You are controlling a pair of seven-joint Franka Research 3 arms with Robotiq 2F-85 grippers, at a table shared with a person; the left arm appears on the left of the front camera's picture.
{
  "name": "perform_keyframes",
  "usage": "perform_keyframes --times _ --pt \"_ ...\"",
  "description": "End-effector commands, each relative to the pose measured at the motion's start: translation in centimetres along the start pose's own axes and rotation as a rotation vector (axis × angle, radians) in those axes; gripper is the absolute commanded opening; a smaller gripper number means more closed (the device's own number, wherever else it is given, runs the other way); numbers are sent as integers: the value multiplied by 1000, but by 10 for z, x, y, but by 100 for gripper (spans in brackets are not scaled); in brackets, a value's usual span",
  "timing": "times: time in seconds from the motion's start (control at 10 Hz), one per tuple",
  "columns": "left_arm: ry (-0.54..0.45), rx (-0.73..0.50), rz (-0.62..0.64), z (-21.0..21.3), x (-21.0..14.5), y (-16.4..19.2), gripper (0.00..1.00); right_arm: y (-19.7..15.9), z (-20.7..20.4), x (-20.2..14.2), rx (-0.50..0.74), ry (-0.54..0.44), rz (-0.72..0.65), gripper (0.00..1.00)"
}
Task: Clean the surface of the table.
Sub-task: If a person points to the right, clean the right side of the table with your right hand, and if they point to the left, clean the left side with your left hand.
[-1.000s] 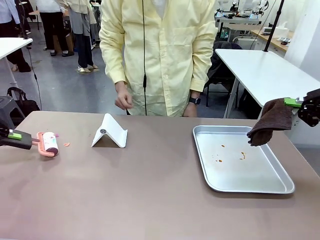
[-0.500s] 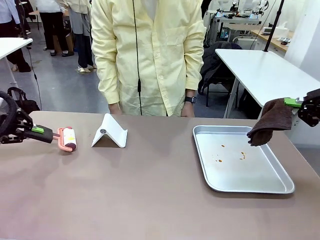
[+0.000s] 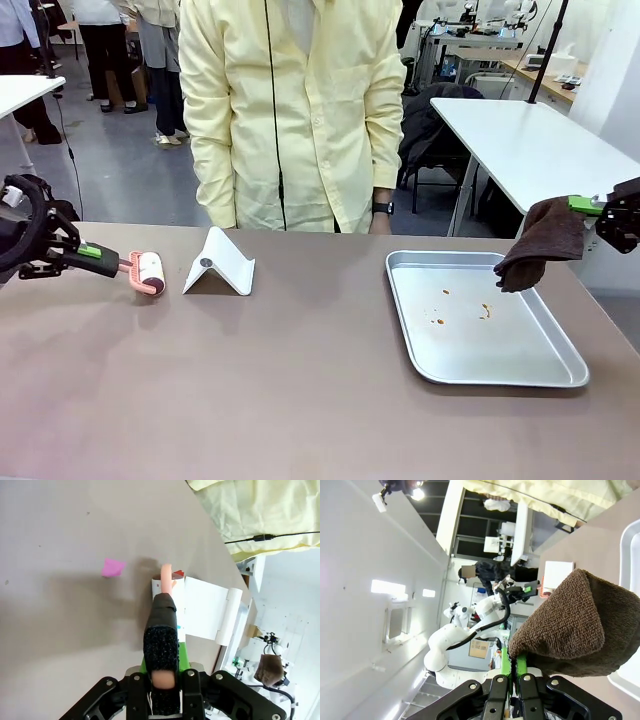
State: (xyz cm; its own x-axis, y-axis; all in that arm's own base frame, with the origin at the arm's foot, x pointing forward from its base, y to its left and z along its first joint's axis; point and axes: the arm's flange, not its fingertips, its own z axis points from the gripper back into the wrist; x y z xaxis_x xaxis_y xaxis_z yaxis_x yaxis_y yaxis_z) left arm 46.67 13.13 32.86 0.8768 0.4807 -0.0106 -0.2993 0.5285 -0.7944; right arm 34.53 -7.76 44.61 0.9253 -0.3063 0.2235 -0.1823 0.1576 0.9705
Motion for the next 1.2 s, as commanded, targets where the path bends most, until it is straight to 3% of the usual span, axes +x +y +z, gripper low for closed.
perform_keyframes --times 0.0,0.1,0.3,0.5,0.7,0.9,1.0,1.1 --pt "-42 -178 -68 41 -20 -14 22 5 0 0 10 -6 -1 0" --pt "-43 -319 -154 84 -44 -28 22 5 0 0 10 -6 -1 0" --pt "-12 -428 -237 144 -78 -25 22 5 0 0 10 -6 -1 0" --pt "6 -440 -257 184 -94 0 22 5 0 0 10 -6 -1 0" --pt "0 -423 -240 220 -100 52 22 5 0 0 10 -6 -1 0" --pt "-75 -458 -221 254 -106 116 22 5 0 0 10 -6 -1 0" --pt "-172 -469 -140 264 -108 133 22 5 0 0 10 -6 -1 0" --pt "-60 -426 -188 240 -118 94 22 5 0 0 10 -6 -1 0"
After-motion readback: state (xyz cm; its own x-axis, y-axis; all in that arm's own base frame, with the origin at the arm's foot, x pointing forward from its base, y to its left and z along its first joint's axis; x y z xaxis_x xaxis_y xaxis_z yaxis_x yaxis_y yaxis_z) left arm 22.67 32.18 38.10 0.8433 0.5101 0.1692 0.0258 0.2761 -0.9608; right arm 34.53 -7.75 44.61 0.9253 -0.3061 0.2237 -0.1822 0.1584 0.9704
